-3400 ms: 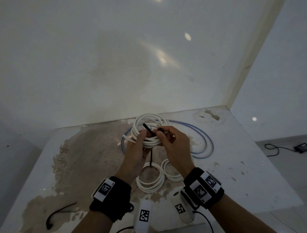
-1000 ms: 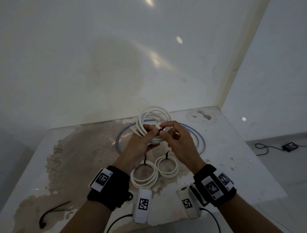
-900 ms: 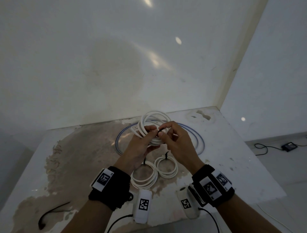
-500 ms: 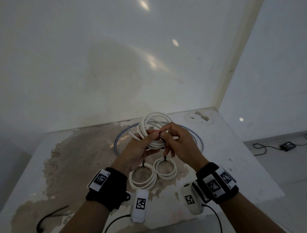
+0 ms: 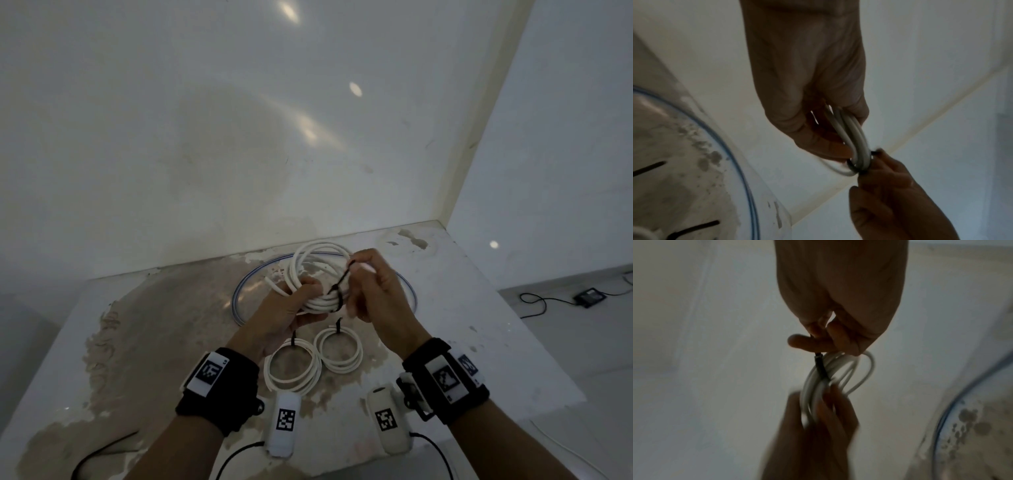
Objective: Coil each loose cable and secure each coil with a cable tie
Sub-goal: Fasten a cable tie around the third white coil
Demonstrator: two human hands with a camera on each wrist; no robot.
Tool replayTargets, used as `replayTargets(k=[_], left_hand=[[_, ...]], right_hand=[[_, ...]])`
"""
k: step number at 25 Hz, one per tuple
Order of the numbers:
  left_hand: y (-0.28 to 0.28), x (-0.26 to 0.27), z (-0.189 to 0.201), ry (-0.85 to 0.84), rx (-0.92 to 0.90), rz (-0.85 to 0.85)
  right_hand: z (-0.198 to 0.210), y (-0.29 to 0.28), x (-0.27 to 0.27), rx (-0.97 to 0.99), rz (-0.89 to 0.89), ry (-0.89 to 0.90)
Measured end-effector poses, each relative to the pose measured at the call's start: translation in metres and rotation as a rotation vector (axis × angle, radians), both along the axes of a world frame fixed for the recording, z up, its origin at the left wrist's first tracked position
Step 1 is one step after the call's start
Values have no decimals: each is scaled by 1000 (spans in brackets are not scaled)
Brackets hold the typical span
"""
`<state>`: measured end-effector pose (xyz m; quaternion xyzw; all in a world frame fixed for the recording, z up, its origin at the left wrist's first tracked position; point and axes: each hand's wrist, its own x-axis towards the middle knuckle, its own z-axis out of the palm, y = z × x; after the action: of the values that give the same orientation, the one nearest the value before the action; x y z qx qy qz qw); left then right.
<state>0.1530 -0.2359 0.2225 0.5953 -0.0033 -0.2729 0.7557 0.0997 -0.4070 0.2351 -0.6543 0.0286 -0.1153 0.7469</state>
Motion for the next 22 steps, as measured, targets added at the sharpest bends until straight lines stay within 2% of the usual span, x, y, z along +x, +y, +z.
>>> replayTargets(k=[2,5,7,13,17,22], left_hand=[[5,-5,-7,83,-14,5],[5,-10,-15,220,-112,105],[1,-5,-16,229,-132,169],[-3,9,-7,120,-121,228],[2,13,-3,31,-40,245],[3,13,2,-135,99,239]], right_hand=[[6,-14,5,167,-80,29],[8,-26,8,84,-35,54],[8,-25,7,36,-7,64],[16,-28,7,-24,86,56],[17,-31,8,-43,110,106],[13,-26,8,-269,123,111]])
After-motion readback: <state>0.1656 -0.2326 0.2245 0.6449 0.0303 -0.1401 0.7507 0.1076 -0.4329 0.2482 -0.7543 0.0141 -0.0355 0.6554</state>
